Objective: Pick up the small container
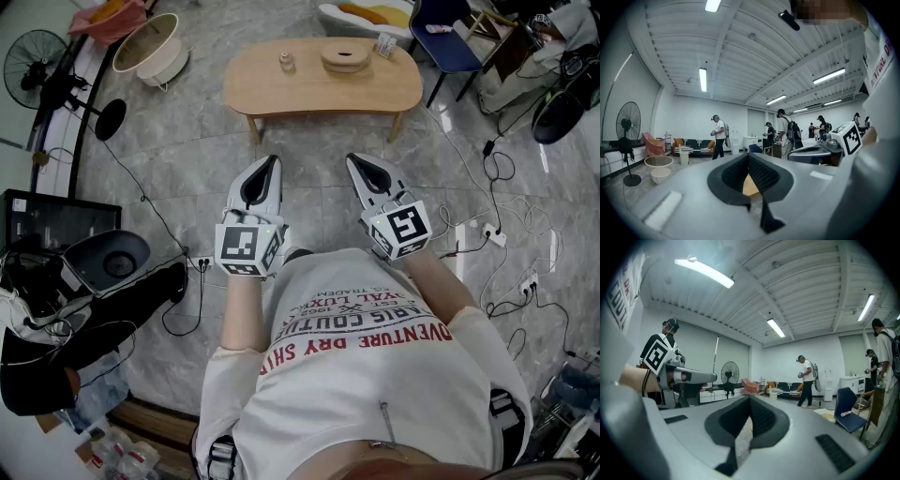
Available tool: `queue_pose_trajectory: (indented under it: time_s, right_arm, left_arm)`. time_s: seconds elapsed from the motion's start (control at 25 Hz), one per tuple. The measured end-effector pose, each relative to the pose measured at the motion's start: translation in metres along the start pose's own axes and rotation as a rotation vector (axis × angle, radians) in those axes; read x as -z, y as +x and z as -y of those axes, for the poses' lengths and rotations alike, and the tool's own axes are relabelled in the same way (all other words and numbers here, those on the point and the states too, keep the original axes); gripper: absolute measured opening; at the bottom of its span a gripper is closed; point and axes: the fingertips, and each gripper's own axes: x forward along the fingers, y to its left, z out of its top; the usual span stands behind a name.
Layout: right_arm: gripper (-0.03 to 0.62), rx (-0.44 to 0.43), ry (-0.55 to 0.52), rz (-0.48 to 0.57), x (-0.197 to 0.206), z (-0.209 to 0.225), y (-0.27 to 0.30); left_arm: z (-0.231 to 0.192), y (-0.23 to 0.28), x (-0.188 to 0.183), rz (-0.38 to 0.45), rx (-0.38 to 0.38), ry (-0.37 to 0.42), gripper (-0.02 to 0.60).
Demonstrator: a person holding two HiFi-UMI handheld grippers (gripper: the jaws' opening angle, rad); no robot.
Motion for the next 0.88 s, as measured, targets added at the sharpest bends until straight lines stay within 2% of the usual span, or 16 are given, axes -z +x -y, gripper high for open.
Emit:
queue_pose_trajectory:
  time_s: [0.64,0.8,0.84,0.88]
  right_arm:
    - [-0.005,-0.004,0.04,0.017,0.008,0.01,0.001]
    - [-0.004,-0.01,0.057,0.013,0.01,0.013,-0.001]
    - [-0.004,-0.013,0.064,0.011,0.011,0.015,-0.001]
    - [-0.004,-0.015,0.069,0.01,0.012,0.016,0.0]
  left_arm:
    - [0.004,0.011,0.01,-0.012,-0.002,-0.004,0.011]
    - [0.006,0.015,0.024,-0.074,0.0,-0.02,0.018]
    - [0.007,0.017,0.027,-0.078,0.007,-0.033,0.045]
    - [0.008,0.02,0.028,-0.073,0.015,-0.047,0.136]
